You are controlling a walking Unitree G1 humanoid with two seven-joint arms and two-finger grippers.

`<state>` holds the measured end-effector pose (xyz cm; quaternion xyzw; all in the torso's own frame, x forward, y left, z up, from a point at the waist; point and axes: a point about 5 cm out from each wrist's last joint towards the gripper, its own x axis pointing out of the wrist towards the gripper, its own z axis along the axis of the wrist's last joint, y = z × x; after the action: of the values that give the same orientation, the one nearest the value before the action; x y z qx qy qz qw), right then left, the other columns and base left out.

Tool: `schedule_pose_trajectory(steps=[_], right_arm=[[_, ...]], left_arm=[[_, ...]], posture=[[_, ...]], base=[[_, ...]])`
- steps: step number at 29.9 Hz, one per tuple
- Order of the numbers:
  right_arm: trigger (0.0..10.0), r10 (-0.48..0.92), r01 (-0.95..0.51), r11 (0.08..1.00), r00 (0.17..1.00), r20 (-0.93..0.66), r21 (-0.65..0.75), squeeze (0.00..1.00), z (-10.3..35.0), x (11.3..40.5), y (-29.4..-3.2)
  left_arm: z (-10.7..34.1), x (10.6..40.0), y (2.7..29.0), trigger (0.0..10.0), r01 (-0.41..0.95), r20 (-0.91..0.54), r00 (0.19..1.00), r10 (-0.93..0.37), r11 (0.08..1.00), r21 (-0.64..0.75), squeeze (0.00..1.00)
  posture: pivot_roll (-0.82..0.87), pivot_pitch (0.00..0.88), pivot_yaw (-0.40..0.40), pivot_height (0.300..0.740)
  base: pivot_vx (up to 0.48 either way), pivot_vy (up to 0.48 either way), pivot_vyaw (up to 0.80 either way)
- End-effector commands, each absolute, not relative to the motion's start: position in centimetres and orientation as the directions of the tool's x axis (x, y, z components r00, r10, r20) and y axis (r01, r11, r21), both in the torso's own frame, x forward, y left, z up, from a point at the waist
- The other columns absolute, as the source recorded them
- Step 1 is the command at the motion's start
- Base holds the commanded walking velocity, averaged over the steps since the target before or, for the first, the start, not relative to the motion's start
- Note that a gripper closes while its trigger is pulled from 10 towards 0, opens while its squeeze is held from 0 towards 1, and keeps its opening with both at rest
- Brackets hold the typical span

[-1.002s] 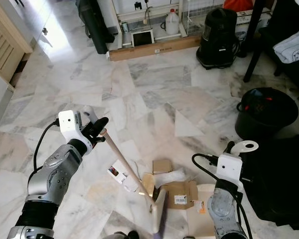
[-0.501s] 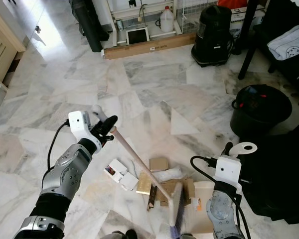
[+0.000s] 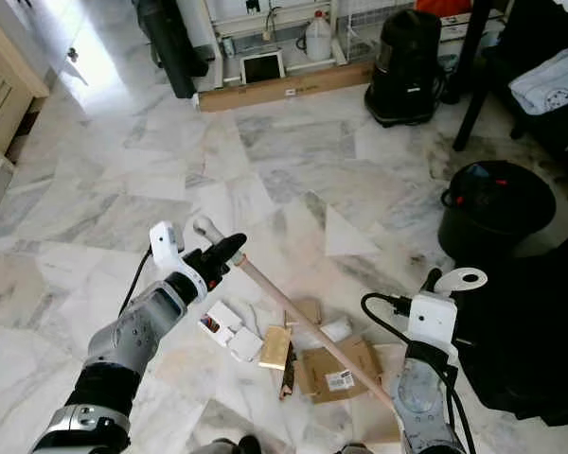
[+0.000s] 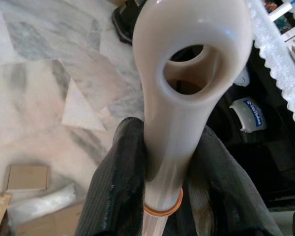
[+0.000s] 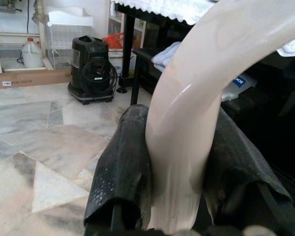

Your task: Sweep floor

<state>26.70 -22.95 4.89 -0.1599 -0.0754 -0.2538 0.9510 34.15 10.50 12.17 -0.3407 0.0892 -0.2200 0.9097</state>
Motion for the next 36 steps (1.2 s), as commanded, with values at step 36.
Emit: schedule_pose_trajectory(steps=[36], right_arm=[[10.0,-0.445,0.455,0.829,0.889,0.109,-0.327,0.0,3.0,26.0,-22.8]], left_arm=[[14.5,30.9,15.9,10.0,0.333,0.031,0.943,-0.332,0.938,-0.092,0.0]], posture=[[0.06,0.166,0.131,0.74]], base=[[0.0,0.0,0.0]])
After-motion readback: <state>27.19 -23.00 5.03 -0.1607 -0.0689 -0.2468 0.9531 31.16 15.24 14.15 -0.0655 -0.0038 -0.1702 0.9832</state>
